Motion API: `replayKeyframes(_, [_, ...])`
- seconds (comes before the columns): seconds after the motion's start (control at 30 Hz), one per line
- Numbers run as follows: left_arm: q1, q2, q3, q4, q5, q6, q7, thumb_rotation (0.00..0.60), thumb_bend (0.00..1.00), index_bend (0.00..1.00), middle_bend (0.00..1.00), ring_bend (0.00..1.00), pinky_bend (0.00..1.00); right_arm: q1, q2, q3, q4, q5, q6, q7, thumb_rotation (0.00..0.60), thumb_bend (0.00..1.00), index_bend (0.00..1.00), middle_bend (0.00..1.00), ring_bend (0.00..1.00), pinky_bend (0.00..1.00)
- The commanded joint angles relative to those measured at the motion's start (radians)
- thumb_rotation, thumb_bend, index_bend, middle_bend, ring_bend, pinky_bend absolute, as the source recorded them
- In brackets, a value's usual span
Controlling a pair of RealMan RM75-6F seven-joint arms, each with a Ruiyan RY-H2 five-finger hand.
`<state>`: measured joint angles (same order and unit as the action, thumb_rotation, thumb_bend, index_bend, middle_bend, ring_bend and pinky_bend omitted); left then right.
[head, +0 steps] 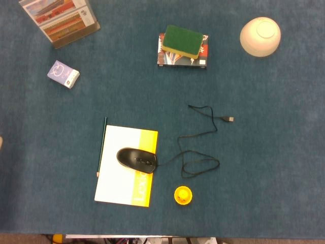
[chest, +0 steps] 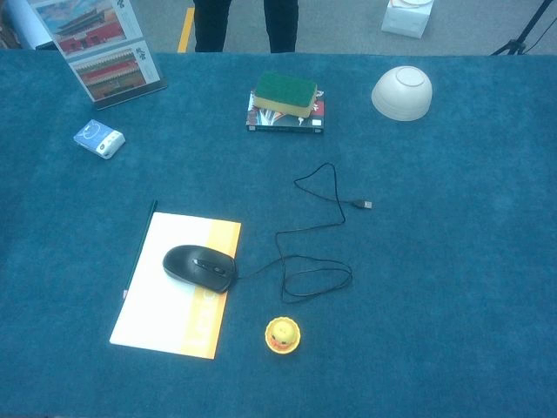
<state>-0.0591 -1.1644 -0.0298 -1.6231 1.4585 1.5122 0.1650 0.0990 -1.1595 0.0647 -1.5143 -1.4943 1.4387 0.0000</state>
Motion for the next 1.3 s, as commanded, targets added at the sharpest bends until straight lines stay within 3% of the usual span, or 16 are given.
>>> replayKeyframes(0.03, [0.000, 0.002, -0.005, -0.002, -0.001, 0.003, -0.004, 0.600, 0.24, 0.39, 0.43, 0.35, 0.50, -0.001, -0.001, 0.002, 0.001, 0.004, 0.001, 0.003, 0.600, 0.00, 0.42, 0.24, 0.11, 0.31])
replayKeyframes(0.33, [-0.009, -0.001, -0.006, 0.008, 0.003, -0.015, -0.013, 0.600, 0.24, 0.39, 0.43, 0.35, 0.50, -0.001, -0.010, -0.003, 0.001, 0.008, -0.005, -0.002, 0.600, 0.00, 0.42, 0.24, 0.11, 0.31])
replayKeyframes(0.5, [-0.015, -0.005, -0.017, 0.016, -0.010, -0.022, -0.028, 0.600, 0.24, 0.39, 0.43, 0.35, 0.50, 0.010, -0.014, 0.009, 0.005, 0.013, -0.011, 0.020, 0.600, 0.00, 0.26, 0.24, 0.11, 0.31])
replayKeyframes(0.57, [-0.018, -0.006, -0.021, 0.017, -0.011, -0.024, -0.032, 0.600, 0.24, 0.39, 0.43, 0.35, 0.50, 0.019, -0.014, 0.013, 0.003, 0.016, -0.022, 0.022, 0.600, 0.00, 0.25, 0.24, 0.12, 0.31])
replayKeyframes(0.7, [-0.019, -0.005, -0.018, 0.023, -0.008, -0.028, -0.038, 0.600, 0.24, 0.39, 0.43, 0.35, 0.50, 0.036, -0.025, 0.022, -0.002, 0.018, -0.035, 0.005, 0.600, 0.00, 0.25, 0.25, 0.13, 0.31])
replayKeyframes(0.9, [-0.003, 0.004, -0.007, 0.029, 0.007, -0.010, -0.068, 0.600, 0.24, 0.39, 0.43, 0.35, 0.50, 0.084, -0.070, 0.042, -0.013, 0.004, -0.061, -0.038, 0.600, 0.00, 0.27, 0.26, 0.13, 0.19])
replayKeyframes(1.3, [0.001, -0.010, -0.005, 0.097, 0.003, -0.023, -0.155, 0.600, 0.24, 0.39, 0.43, 0.35, 0.50, 0.218, -0.094, 0.094, -0.137, 0.088, -0.229, -0.217, 0.600, 0.00, 0.32, 0.21, 0.09, 0.18])
